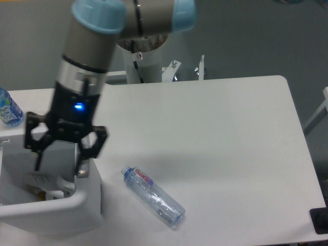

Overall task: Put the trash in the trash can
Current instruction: 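Lift the cup and carry it over the white trash bin, then move the gripper back and down to the clear plastic water bottle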

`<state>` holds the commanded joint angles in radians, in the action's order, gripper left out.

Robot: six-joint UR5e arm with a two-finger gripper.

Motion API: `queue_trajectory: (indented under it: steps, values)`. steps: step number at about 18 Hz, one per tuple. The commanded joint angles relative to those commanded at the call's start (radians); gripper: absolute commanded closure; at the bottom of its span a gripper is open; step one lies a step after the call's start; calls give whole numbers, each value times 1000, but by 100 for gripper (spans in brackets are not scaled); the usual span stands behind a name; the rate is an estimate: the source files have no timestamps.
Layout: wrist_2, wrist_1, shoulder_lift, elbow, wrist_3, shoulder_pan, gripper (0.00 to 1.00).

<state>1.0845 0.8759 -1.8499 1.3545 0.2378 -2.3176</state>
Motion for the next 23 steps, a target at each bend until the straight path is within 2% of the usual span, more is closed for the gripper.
queue_trajectory:
  steps: [4,6,13,17,19,23]
  values:
    - [154,9,-5,32,-11,-74,0]
    - [233,8,-26,44,-21,-100,0]
    - [371,-14,-189,8,-44,-112,0]
    - [402,-18,-273,6,-92,-111,0]
    - [400,-15,-296,14,-150,-106,0]
    - [402,-15,-356,15,-160,-80,0]
